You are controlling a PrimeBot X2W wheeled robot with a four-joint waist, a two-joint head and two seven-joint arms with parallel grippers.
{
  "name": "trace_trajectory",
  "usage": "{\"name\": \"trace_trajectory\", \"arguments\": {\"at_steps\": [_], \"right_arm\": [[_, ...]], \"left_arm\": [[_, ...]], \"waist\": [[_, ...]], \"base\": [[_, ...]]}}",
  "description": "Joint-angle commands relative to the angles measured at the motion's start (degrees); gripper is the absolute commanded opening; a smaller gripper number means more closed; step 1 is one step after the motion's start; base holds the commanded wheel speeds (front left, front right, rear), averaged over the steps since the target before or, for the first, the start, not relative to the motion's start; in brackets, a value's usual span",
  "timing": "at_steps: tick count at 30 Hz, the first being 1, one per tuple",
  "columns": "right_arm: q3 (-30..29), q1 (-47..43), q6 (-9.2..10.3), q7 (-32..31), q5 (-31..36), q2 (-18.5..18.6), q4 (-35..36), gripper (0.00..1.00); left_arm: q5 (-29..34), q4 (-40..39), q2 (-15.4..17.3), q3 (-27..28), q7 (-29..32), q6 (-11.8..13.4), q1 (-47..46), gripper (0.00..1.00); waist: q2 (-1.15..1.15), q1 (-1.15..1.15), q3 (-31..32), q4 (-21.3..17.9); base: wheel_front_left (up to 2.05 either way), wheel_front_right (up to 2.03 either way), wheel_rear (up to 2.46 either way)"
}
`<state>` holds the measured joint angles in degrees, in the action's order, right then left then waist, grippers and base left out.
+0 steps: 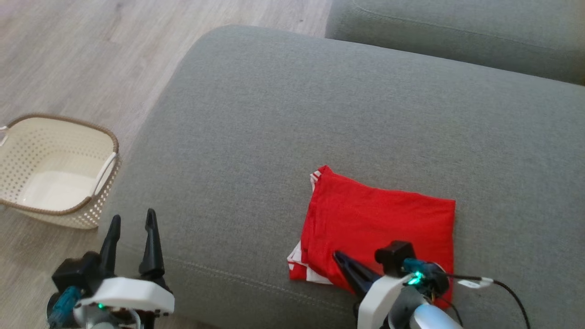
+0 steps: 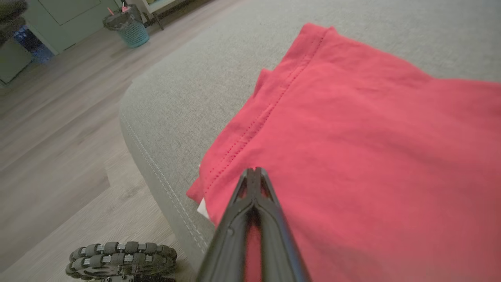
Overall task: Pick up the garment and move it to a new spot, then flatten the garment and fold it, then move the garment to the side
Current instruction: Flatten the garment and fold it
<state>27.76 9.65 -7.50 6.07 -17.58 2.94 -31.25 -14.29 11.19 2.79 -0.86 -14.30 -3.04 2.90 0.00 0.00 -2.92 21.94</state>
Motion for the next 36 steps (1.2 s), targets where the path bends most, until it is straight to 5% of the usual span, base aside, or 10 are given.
{"name": "trace_trajectory", "arguments": {"at_steps": [1, 10, 19, 36], "right_arm": [[2.06, 2.39, 0.01, -0.52, -0.75, -0.06, -0.01, 0.0], [3.75, 5.22, 0.01, -0.01, -3.16, -0.06, -5.09, 0.0], [-2.61, 6.41, 0.01, 5.44, -2.54, -0.06, -3.01, 0.0], [-24.26, -3.07, 0.01, 5.87, 9.58, -0.06, 20.54, 0.0]], "left_arm": [[0.05, -1.78, 0.09, 1.9, -0.7, -0.09, -3.36, 1.0], [0.04, -1.91, 0.09, 2.3, -0.7, 0.21, -2.97, 1.0], [0.18, -2.88, 0.09, 2.49, -0.7, 0.26, -2.1, 1.0], [0.21, -5.6, 0.09, 0.62, -0.7, 1.49, -0.5, 1.0]], "waist": [[0.0, 0.0, -0.04, 0.41], [0.0, 0.0, 0.49, 0.41], [0.0, 0.0, 2.6, -3.48], [0.0, 0.0, 4.93, -15.31]], "base": [[0.0, 0.0, 0.0], [0.0, 0.0, 0.0], [0.0, 0.0, 0.0], [0.0, 0.0, 0.0]]}}
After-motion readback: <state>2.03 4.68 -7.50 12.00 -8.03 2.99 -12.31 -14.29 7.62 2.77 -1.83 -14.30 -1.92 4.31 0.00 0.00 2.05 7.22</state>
